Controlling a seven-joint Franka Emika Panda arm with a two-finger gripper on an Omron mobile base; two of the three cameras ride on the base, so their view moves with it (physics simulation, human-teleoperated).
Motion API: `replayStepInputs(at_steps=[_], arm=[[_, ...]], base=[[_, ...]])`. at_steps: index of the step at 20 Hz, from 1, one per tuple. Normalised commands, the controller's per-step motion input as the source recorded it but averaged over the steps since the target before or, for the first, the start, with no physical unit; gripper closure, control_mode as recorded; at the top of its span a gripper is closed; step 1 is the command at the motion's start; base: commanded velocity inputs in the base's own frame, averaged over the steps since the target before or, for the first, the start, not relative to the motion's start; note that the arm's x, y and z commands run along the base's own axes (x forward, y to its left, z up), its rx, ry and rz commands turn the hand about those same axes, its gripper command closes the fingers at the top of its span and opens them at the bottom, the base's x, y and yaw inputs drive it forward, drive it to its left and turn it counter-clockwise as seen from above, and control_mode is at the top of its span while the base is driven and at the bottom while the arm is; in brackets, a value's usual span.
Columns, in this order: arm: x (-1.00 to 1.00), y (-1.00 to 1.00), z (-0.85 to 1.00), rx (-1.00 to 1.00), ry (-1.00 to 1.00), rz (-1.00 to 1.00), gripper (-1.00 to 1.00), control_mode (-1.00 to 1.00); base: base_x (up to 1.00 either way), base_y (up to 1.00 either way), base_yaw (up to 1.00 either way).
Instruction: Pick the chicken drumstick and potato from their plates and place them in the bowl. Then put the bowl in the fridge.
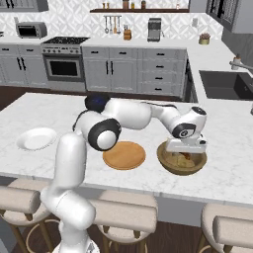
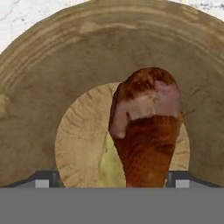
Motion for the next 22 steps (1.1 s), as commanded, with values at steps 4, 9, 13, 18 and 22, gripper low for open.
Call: replayStepInputs(at_steps=[4, 9, 13, 18, 22], arm=[[-0.37, 0.88, 0.33, -0.1, 0.0, -0.05, -1.0, -1.0], [-0.06, 0.59, 0.09, -0.06, 0.05, -0.07, -1.0, -1.0], [0.0, 0.38, 0.0, -0.07, 0.01, 0.0, -1.0, -1.0], [0.0, 0.03, -0.02, -0.12, 0.0, 0.0, -1.0, -1.0], [0.0, 0.1, 0.0, -0.13, 0.0, 0.0, -1.0, -1.0]], base=[[0.0, 0.0, 0.0], [0.0, 0.0, 0.0], [0.0, 0.0, 0.0], [0.0, 0.0, 0.0], [0.0, 0.0, 0.0]])
